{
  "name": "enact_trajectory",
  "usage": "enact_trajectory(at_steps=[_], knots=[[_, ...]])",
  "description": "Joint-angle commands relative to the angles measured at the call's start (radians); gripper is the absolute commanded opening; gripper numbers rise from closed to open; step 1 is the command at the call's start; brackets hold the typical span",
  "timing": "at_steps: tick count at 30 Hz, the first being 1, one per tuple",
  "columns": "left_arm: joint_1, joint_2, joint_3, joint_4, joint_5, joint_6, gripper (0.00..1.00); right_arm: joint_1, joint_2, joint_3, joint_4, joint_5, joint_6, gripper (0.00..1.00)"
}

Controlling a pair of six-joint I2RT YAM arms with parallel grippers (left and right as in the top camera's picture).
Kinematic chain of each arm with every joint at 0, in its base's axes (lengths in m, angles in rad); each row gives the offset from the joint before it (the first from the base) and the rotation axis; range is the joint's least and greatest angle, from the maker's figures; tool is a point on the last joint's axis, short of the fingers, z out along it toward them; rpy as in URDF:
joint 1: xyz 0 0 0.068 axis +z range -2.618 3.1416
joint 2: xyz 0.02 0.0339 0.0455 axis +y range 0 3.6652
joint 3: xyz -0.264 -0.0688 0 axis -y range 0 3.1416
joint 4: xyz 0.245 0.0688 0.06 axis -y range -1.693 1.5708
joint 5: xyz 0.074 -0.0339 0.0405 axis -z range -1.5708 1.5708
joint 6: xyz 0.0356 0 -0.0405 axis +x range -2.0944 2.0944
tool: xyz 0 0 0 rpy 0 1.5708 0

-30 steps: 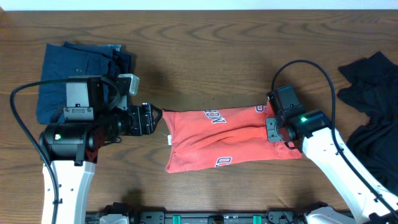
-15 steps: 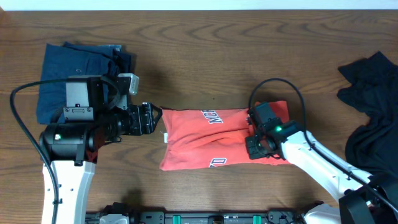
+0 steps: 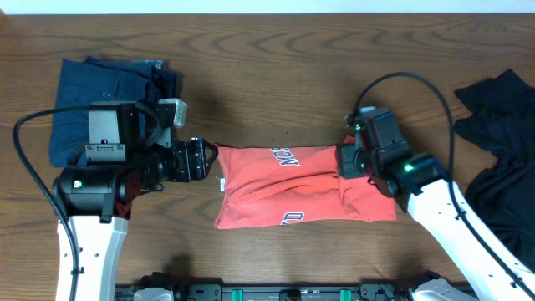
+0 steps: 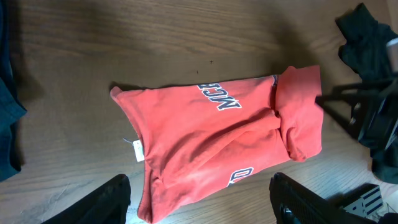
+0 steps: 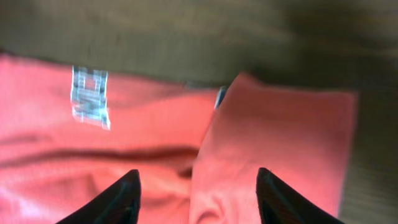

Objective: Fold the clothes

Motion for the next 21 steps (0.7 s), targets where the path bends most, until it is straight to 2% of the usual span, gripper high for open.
enact_trajectory(at_steps=[1, 5, 7, 9, 10, 13, 16, 19, 21], knots=[[0.003, 0.004, 0.015, -0.002, 0.006, 0.008, 0.73, -0.031, 0.049, -0.006, 0.006, 0.034, 0.064, 0.61], [0.003, 0.004, 0.015, -0.002, 0.006, 0.008, 0.73, -0.04, 0.167, -0.006, 0.043, 0.048, 0.113, 0.55], [0.003, 0.004, 0.015, -0.002, 0.006, 0.008, 0.73, -0.034, 0.23, -0.006, 0.083, 0.011, 0.127, 0.38], [0.003, 0.004, 0.015, -0.002, 0.006, 0.008, 0.73, -0.026, 0.291, -0.006, 0.129, -0.043, 0.131, 0.09], [0.003, 0.004, 0.015, -0.002, 0.006, 0.008, 0.73, -0.022, 0.329, -0.006, 0.148, -0.05, 0.162, 0.02], [0.003, 0.004, 0.015, -0.003, 0.006, 0.008, 0.73, -0.019, 0.427, -0.006, 0.173, -0.042, 0.262, 0.01], [0.003, 0.004, 0.015, -0.003, 0.006, 0.008, 0.73, -0.02, 0.507, -0.006, 0.208, -0.043, 0.298, 0.01], [0.003, 0.004, 0.015, -0.003, 0.006, 0.007, 0.73, -0.022, 0.518, -0.004, 0.243, -0.076, 0.266, 0.01], [0.003, 0.004, 0.015, -0.003, 0.006, 0.008, 0.73, -0.027, 0.486, 0.006, 0.266, -0.147, 0.156, 0.02]])
